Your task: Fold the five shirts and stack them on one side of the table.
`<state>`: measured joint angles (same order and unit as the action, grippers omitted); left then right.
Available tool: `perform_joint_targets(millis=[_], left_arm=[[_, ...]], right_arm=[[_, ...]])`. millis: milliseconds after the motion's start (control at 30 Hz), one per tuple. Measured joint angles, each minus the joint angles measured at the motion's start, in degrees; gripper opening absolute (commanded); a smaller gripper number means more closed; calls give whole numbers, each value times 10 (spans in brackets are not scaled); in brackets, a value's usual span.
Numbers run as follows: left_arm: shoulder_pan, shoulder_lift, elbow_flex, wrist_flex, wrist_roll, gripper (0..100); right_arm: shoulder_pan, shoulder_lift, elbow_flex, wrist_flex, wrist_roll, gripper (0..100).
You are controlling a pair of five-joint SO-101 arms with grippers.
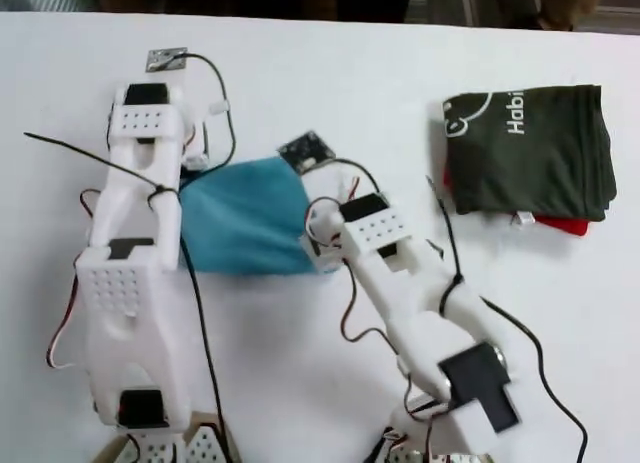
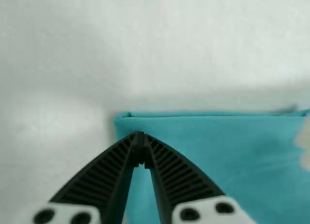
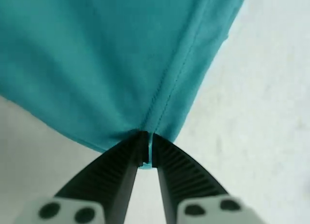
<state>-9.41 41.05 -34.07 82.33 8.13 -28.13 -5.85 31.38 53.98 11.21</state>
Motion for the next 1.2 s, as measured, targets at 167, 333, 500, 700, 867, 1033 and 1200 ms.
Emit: perform_joint_targets(millis=[167, 333, 500, 700, 867, 1033, 1200], left_arm=[[1, 4, 0, 10, 0, 26], [1, 4, 0, 45, 0, 26], [5, 33, -1, 45, 0, 26], [3, 83, -23, 24, 3, 26], [2, 87, -55, 24, 3, 26], [-4, 92, -96, 47, 3, 26], [-4, 92, -156, 111, 1, 26]], right_arm=[[-1, -78, -7, 0, 0, 22], [-1, -84, 23, 0, 0, 22], [-1, -76, 57, 0, 11, 22], [-1, -76, 91, -5, 26, 22], [-1, -76, 137, -62, 55, 22], [-1, -76, 146, -80, 69, 22], [-1, -108, 120, -58, 69, 22]])
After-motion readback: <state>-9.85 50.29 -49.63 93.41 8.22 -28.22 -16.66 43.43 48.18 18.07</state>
